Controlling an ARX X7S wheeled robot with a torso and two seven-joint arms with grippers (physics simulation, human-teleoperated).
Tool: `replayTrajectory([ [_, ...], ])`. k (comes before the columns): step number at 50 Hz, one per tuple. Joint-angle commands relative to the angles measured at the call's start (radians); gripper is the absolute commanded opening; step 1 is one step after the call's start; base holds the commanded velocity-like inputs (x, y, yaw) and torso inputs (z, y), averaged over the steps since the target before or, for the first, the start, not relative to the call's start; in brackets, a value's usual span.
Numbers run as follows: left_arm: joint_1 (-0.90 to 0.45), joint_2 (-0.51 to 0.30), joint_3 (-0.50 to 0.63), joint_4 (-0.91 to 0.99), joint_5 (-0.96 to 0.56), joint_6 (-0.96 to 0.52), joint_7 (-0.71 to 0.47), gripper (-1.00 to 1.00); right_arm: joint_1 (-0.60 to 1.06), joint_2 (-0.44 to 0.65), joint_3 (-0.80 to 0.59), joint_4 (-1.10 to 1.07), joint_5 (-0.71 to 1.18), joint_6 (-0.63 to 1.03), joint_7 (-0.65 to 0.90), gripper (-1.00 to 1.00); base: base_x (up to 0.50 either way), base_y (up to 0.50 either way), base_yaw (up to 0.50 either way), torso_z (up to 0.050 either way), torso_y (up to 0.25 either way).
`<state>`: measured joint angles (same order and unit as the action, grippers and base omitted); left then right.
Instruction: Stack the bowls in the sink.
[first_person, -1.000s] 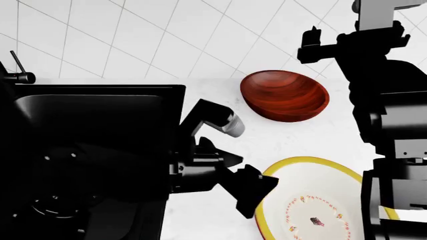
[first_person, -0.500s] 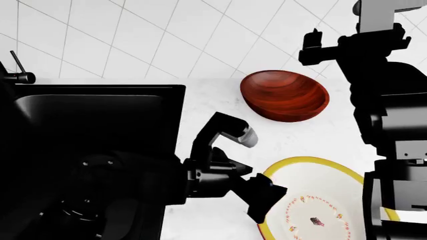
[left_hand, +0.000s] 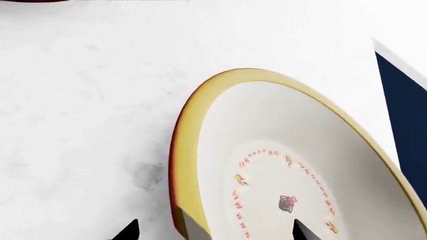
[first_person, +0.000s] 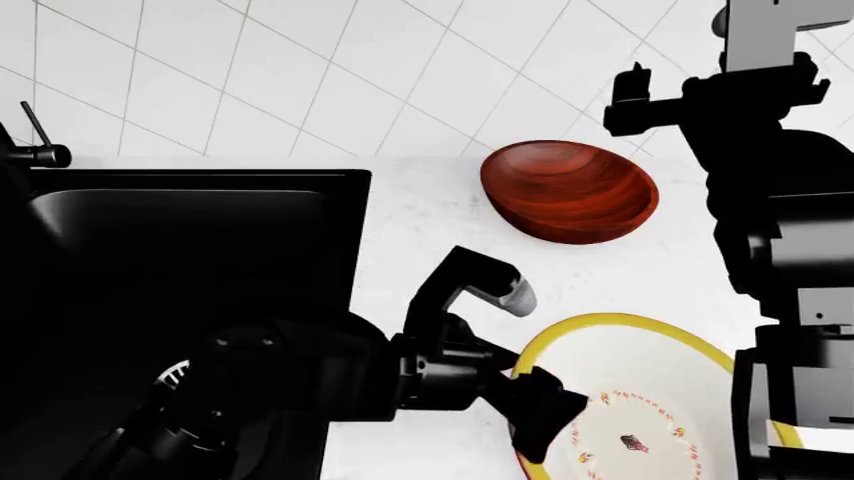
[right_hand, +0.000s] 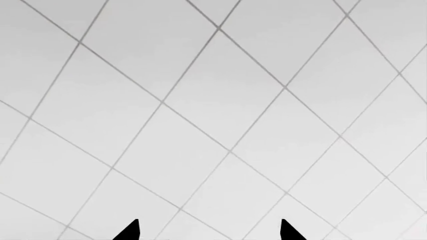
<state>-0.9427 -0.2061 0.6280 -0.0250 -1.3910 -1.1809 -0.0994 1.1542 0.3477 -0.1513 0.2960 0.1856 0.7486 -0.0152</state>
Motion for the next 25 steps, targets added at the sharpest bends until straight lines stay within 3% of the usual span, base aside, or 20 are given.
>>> replayTrajectory([
  [1, 0.016, 0.017, 0.035, -0.02, 0.017, 0.023, 0.041, 1.0, -0.003, 0.003, -0.004, -0.004, 0.0, 0.004, 0.002, 1.0, 0.0, 0.0, 0.0, 0.0, 0.0],
  [9, 0.017, 0.026, 0.06, -0.033, 0.039, 0.036, 0.063, 1.0, -0.003, 0.004, -0.007, 0.008, -0.001, -0.003, 0.003, 1.0, 0.0, 0.0, 0.0, 0.0, 0.0],
  [10, 0.017, 0.026, 0.061, -0.035, 0.041, 0.039, 0.062, -1.0, -0.003, 0.004, -0.007, 0.008, 0.0, -0.003, 0.003, 1.0, 0.0, 0.0, 0.0, 0.0, 0.0],
  [25, 0.014, 0.029, 0.017, 0.005, -0.027, 0.051, 0.019, -1.0, -0.003, 0.007, -0.01, -0.007, 0.004, 0.008, 0.005, 1.0, 0.0, 0.0, 0.0, 0.0, 0.0],
])
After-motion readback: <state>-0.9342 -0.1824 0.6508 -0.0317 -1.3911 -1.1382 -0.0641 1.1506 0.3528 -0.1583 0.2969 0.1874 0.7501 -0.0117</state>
